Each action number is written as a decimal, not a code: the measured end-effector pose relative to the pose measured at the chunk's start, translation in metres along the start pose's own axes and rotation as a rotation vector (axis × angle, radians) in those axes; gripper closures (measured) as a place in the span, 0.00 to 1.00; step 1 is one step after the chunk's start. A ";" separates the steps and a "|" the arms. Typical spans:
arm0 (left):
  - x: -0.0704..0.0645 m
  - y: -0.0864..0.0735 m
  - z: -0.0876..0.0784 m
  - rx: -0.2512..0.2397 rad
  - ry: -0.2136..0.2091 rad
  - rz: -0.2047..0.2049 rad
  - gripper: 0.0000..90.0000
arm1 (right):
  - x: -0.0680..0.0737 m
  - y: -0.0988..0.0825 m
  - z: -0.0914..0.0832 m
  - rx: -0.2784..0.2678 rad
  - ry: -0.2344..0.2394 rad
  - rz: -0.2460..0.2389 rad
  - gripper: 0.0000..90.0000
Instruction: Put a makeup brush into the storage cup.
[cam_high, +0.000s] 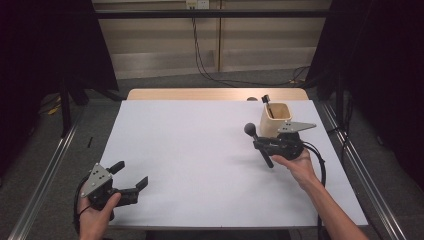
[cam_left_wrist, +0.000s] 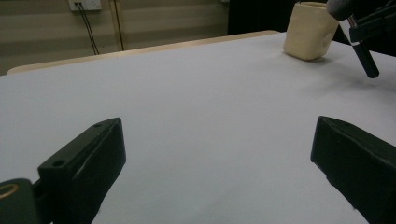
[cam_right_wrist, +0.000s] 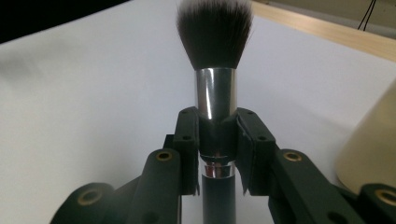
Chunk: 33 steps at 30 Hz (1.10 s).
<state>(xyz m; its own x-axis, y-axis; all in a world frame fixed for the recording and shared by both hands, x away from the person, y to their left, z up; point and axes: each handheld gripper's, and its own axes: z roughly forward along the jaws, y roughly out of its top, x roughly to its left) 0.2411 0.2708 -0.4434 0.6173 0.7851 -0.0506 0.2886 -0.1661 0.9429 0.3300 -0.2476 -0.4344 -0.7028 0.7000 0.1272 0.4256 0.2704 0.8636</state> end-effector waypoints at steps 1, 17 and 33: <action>0.000 0.000 0.000 0.000 -0.002 0.002 0.04 | 0.000 0.000 -0.002 -0.015 0.000 0.006 0.80; 0.000 0.000 0.000 -0.004 0.000 -0.005 0.04 | 0.004 0.008 -0.016 -0.185 -0.003 0.020 0.80; -0.002 0.000 0.001 -0.017 0.001 -0.015 0.04 | -0.006 0.038 -0.029 -0.273 -0.052 0.034 0.80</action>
<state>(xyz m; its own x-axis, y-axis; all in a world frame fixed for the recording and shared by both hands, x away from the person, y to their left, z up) 0.2406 0.2681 -0.4442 0.6123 0.7880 -0.0647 0.2858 -0.1443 0.9474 0.3337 -0.2603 -0.3886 -0.6574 0.7406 0.1388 0.2741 0.0635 0.9596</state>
